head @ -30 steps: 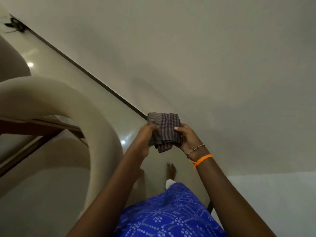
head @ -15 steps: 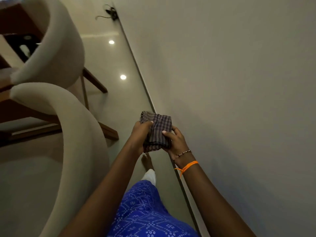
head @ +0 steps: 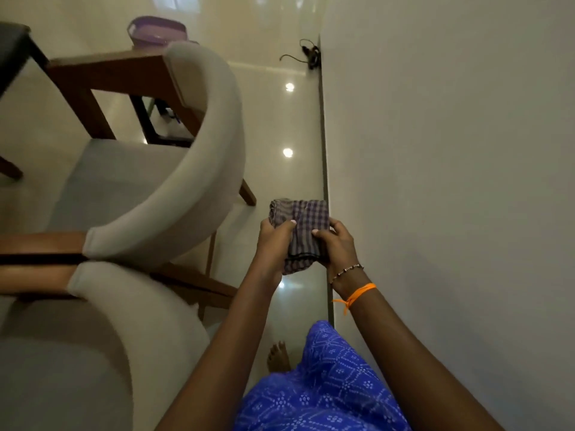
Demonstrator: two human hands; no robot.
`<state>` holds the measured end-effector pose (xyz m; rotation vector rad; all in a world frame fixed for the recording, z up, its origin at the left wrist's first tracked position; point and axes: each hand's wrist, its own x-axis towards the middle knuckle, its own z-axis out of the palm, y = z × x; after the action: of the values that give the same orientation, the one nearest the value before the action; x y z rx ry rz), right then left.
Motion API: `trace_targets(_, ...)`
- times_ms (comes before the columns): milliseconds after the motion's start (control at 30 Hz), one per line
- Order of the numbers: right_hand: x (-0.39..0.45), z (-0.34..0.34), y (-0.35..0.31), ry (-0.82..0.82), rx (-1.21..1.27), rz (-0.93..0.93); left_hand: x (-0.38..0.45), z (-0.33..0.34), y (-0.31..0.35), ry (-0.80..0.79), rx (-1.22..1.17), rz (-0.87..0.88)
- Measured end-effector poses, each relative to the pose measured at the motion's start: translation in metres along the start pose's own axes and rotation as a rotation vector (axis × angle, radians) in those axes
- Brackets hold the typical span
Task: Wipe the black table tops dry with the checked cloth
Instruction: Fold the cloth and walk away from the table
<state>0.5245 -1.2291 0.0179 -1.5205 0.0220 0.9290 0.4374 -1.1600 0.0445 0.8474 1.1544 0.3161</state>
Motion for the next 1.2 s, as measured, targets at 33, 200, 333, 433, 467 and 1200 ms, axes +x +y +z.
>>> trace_targets(33,0.018,0.007,-0.011,-0.001,-0.016,-0.005,0.016,0.003,0.013,-0.011,-0.003,0.012)
trace_targets(200,0.115,0.046,-0.058,0.005,-0.080,0.000,0.103,0.019,0.072,-0.021,-0.018,0.041)
trace_targets(333,0.206,0.087,-0.102,0.002,-0.089,0.014,0.183,0.044,0.134,0.030,0.047,0.071)
trace_targets(433,0.268,0.114,-0.147,-0.001,-0.090,0.010,0.240,0.066,0.190,0.058,0.059,0.077)
trace_targets(467,0.287,0.123,-0.163,-0.007,-0.090,0.000,0.256,0.073,0.211,0.059,0.061,0.077)
trace_targets(1200,0.680,0.440,-0.385,-0.392,-0.473,0.047,0.641,0.043,0.551,0.419,-0.196,0.073)
